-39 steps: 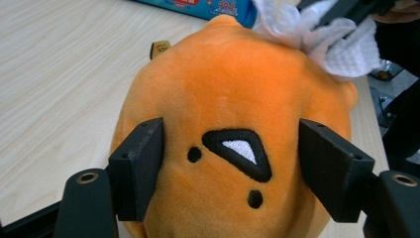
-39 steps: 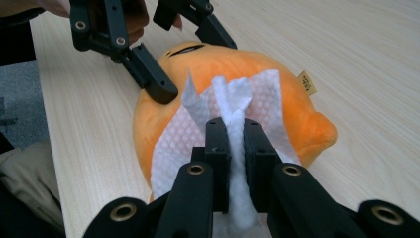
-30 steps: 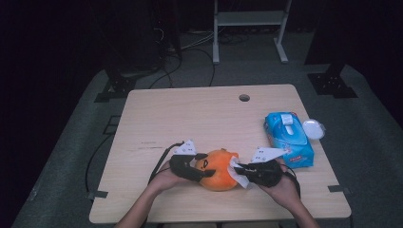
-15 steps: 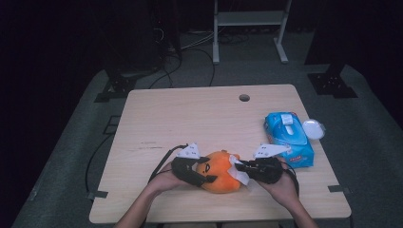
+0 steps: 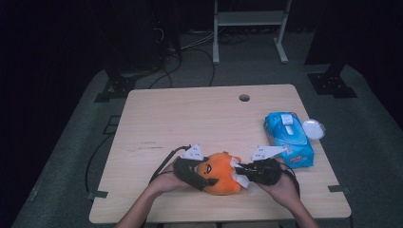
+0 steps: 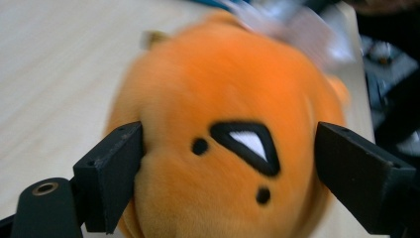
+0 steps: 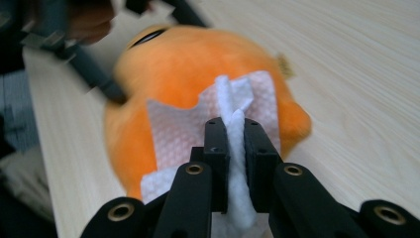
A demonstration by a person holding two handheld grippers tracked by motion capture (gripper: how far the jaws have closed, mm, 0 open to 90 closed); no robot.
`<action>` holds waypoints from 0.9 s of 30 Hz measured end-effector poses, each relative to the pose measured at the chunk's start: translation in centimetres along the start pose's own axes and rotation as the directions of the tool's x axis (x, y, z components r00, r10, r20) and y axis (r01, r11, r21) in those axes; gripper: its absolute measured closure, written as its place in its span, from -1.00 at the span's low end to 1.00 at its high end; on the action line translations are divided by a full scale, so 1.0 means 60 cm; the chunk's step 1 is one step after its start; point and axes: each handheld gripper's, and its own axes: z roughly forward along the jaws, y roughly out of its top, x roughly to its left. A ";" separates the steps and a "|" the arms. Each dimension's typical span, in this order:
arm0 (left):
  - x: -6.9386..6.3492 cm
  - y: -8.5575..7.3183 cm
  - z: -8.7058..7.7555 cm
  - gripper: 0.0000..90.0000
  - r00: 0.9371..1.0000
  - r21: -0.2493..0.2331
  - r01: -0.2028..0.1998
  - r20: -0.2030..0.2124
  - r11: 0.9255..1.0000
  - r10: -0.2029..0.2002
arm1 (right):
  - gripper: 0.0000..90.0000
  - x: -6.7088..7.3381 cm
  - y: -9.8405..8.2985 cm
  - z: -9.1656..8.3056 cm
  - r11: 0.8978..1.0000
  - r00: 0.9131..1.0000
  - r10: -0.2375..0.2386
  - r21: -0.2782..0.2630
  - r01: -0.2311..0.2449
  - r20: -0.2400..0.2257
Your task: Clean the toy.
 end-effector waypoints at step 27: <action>-0.007 0.016 -0.001 -0.76 1.000 -0.003 0.011 0.015 1.000 -0.011 | 0.82 -0.008 0.006 0.002 0.999 1.000 0.002 -0.036 -0.001 0.024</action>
